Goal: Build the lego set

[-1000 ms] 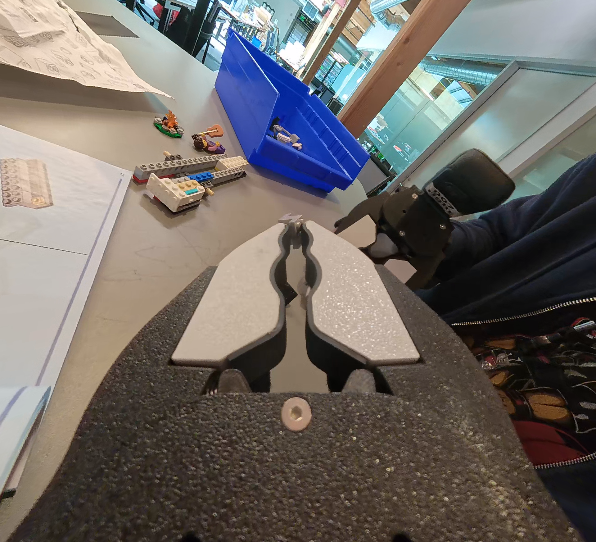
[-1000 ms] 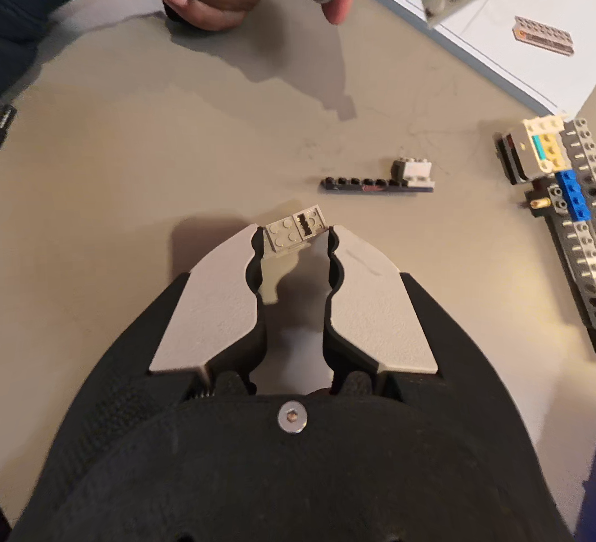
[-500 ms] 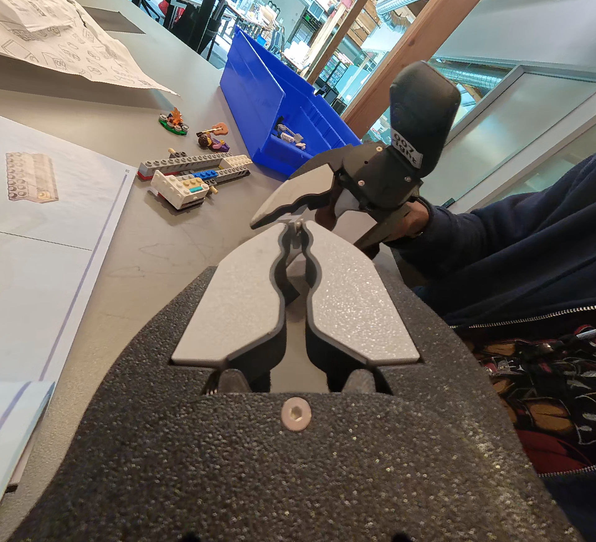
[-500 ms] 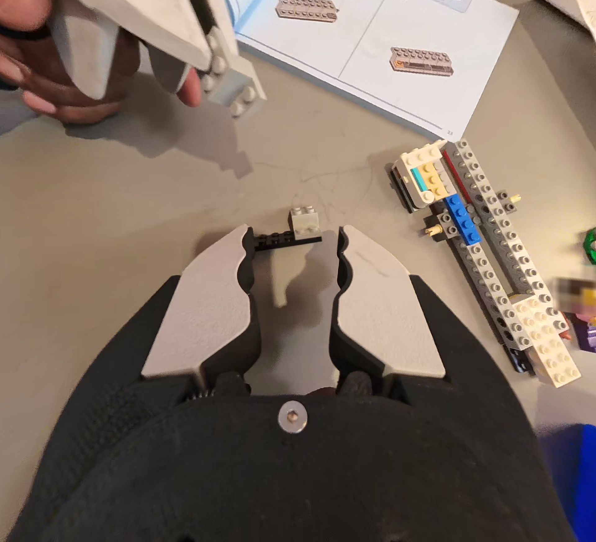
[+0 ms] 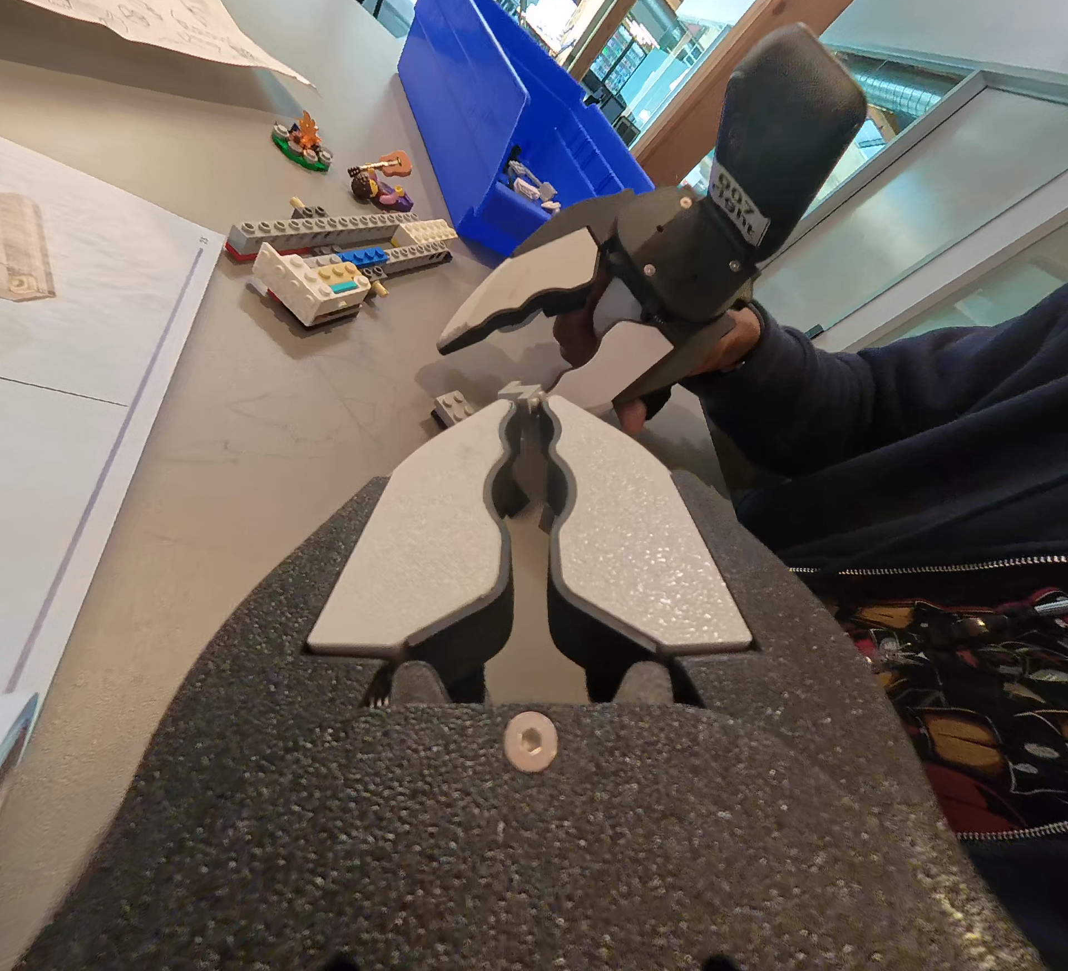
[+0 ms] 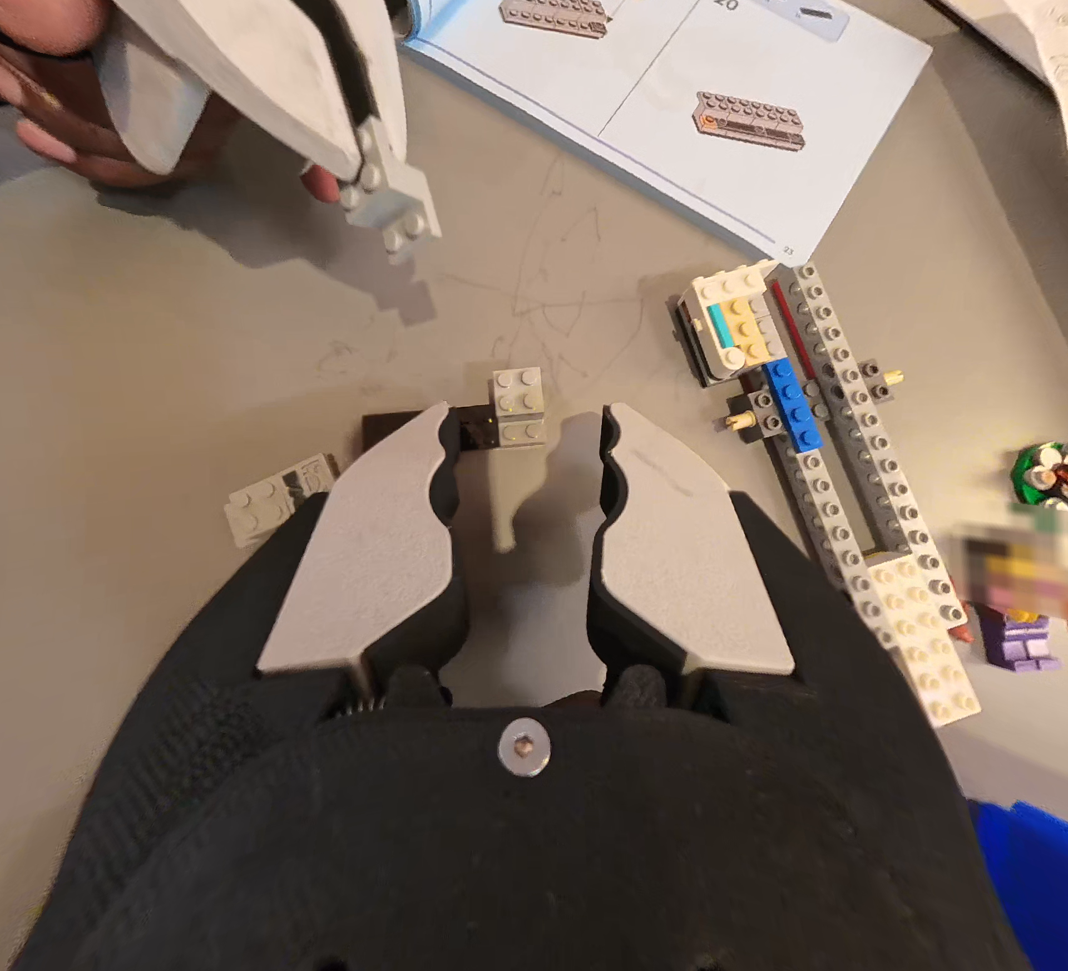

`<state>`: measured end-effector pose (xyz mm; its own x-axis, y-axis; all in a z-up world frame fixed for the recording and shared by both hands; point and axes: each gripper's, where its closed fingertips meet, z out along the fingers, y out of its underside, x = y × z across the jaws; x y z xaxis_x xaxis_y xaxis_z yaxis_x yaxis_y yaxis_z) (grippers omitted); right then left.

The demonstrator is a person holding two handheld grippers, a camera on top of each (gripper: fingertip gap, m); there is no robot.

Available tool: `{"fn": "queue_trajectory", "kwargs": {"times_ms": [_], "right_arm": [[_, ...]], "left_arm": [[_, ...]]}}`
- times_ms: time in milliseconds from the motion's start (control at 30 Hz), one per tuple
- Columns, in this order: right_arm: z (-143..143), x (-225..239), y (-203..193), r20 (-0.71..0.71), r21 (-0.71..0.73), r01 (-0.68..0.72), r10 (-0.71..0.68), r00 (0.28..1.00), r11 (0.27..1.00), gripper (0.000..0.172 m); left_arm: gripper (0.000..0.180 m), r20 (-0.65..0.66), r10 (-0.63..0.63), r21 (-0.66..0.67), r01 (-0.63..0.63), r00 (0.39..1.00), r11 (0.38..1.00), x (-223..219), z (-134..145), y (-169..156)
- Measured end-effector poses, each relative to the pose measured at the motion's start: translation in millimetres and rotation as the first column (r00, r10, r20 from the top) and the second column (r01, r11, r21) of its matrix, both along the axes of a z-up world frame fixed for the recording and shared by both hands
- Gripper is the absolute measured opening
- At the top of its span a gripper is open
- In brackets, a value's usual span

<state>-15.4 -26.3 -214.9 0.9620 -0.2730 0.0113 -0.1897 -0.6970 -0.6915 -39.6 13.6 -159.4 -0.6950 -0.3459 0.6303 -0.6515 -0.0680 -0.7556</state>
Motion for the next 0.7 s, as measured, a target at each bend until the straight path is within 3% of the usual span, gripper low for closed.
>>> {"fn": "queue_trajectory", "kwargs": {"times_ms": [167, 267, 333, 467, 700], "right_arm": [[2, -6, -4, -0.013, 0.001, -0.178, 0.178, 0.984, 0.984, 0.041], [18, -14, 5, 0.064, 0.123, -0.295, 0.289, 0.955, 0.948, 0.048], [22, -13, 11, 0.117, 0.165, -0.312, 0.296, 0.948, 0.936, 0.047], [0, -4, 7, 0.175, 0.034, -0.317, 0.307, 0.935, 0.948, 0.050], [1, 3, 7, 0.063, 0.028, -0.360, 0.358, 0.932, 0.933, 0.041]], "left_arm": [[0.006, -0.059, -0.022, 0.058, 0.026, 0.998, 0.998, -3, -12, -7], [0.006, -0.109, -0.035, 0.100, 0.046, 0.993, 0.994, -6, -21, -13], [0.006, -0.140, -0.039, 0.120, 0.056, 0.989, 0.991, -6, -26, -18], [0.005, -0.174, -0.053, 0.168, 0.083, 0.983, 0.982, -9, -34, -29], [0.005, -0.191, -0.034, 0.188, 0.070, 0.981, 0.980, -6, -37, -30]]}}
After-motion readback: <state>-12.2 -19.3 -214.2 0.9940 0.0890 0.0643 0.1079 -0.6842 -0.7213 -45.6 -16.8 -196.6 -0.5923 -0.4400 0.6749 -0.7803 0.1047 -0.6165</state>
